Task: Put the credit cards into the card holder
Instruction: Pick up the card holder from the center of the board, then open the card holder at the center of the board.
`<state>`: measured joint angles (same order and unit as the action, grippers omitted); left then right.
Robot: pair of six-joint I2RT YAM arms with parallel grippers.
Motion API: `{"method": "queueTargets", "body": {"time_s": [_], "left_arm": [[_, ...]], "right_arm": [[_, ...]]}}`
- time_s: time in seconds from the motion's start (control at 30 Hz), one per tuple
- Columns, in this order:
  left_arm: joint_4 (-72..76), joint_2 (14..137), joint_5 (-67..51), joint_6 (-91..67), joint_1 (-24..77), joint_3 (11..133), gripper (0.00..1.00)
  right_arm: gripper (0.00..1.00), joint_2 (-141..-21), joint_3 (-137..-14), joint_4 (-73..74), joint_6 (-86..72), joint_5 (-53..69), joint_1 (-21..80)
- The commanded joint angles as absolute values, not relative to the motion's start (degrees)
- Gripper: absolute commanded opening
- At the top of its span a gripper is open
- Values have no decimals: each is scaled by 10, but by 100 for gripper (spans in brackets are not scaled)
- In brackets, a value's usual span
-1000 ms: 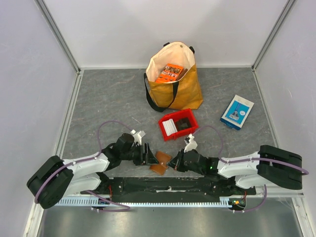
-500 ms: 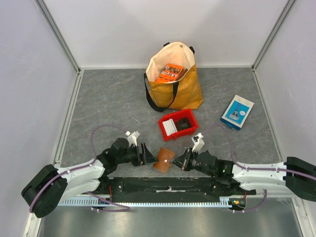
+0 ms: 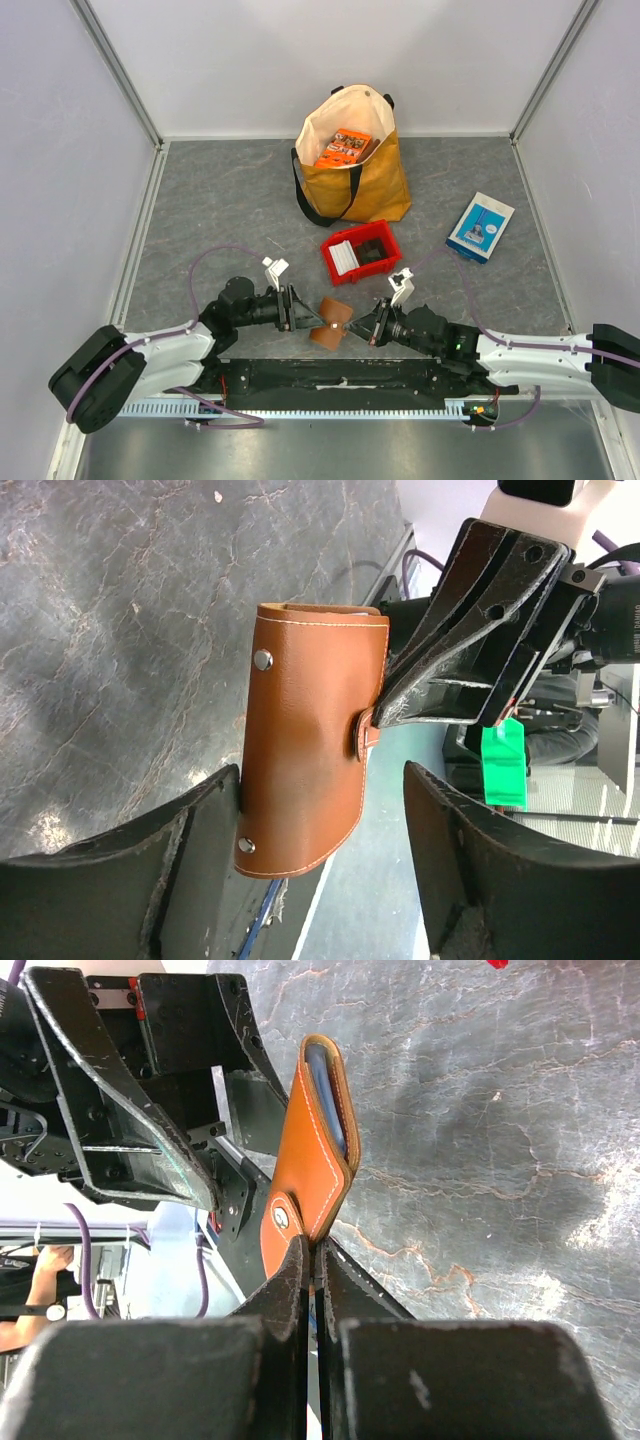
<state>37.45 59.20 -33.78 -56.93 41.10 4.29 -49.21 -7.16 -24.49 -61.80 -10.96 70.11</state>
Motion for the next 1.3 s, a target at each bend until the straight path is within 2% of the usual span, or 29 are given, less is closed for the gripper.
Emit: {"method": "queueTargets", "body": {"time_s": [0.0,0.07,0.13,0.23,0.43,0.5,0.57,0.63,0.67,0.83,0.9,1.07,1.27], "left_arm": [[481,600,-391,-597,408,39,67],[482,599,-394,-596,408,36,63],[486,595,-396,-596,408,33,51],[489,589,-398,-596,409,31,42],[491,595,-408,-591,409,41,42],[475,606,-405,-585,408,50,38],[418,613,-392,-570,407,68,19],[288,615,-350,-537,405,100,2],[242,618,-335,-517,404,111,2],[99,637,-316,-440,397,167,2],[56,662,-323,-404,397,195,2],[-17,756,-374,-336,397,255,2],[-33,831,-406,-297,397,292,2]], "right_arm": [[0,-487,-90,-278,-603,-104,698],[0,-490,-90,-277,-602,-105,697],[0,-489,-87,-285,-602,-102,695],[0,-488,-85,-283,-603,-103,694],[0,-503,-89,-292,-597,-95,694],[0,-515,-97,-294,-592,-90,693],[0,-529,-105,-287,-585,-83,694],[1,-532,-120,-243,-573,-90,693],[4,-528,-128,-212,-567,-101,694],[34,-495,-182,-40,-484,-145,687],[40,-489,-196,-15,-459,-143,683],[44,-532,-231,15,-405,-97,664],[46,-619,-251,-37,-339,22,622]]}}
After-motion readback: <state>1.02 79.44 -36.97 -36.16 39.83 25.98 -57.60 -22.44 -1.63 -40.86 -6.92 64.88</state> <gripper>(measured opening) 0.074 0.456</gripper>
